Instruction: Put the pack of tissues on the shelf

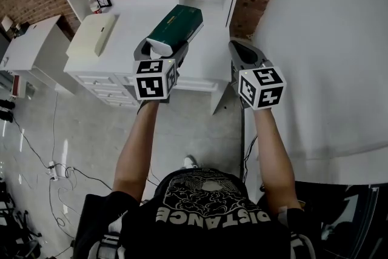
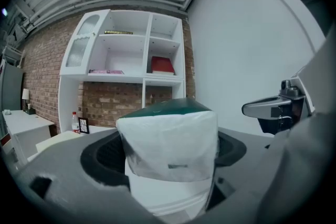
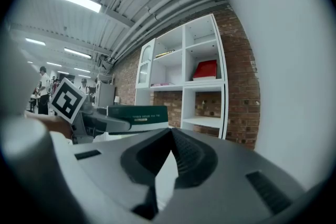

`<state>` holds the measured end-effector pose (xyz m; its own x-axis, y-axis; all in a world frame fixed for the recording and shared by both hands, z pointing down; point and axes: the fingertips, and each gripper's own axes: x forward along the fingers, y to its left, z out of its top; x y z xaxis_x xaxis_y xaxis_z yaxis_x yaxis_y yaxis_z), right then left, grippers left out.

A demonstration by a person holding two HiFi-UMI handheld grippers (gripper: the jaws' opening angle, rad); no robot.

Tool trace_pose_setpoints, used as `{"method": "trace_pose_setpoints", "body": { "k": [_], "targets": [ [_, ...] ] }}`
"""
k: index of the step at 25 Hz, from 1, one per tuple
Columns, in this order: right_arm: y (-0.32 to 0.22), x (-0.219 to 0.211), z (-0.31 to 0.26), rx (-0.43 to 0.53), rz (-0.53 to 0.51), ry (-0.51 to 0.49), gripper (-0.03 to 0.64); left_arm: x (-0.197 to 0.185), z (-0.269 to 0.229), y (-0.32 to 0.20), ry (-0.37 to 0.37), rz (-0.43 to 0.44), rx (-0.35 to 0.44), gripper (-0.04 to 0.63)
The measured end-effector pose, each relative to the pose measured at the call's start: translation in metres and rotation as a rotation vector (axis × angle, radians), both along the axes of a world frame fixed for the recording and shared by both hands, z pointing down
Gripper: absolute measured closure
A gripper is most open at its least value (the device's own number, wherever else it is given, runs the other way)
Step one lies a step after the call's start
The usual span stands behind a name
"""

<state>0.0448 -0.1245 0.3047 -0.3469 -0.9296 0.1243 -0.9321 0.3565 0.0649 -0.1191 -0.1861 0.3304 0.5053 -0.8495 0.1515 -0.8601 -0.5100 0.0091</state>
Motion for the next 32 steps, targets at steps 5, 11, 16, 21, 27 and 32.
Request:
{"method": "trace_pose_setpoints", "body": {
  "k": [5,11,16,21,27,32],
  "targets": [
    [-0.018,-0.010,0.003,-0.005,0.001,0.007,0.614,-0.006,0.004,-0.017,0.000,0.011,-0.006,0.143],
    [-0.033,-0.007,0.001,0.013,0.012,-0.005,0.614,-0.003,0.003,-0.034,-0.008,0.021,0.002,0.143],
    [-0.051,0.004,0.006,0.019,0.013,-0.029,0.614,0.007,0.006,-0.050,-0.031,0.025,0.010,0.143],
    [-0.081,0.013,0.008,0.021,-0.003,-0.036,0.614,0.017,0.008,-0.077,-0.045,0.017,0.009,0.143],
    [-0.135,0.034,0.013,0.032,-0.039,-0.038,0.614,0.037,0.010,-0.125,-0.053,-0.014,0.024,0.143],
    [-0.191,0.053,0.015,0.028,-0.084,-0.043,0.614,0.056,0.008,-0.174,-0.059,-0.052,0.026,0.143]
  ]
}}
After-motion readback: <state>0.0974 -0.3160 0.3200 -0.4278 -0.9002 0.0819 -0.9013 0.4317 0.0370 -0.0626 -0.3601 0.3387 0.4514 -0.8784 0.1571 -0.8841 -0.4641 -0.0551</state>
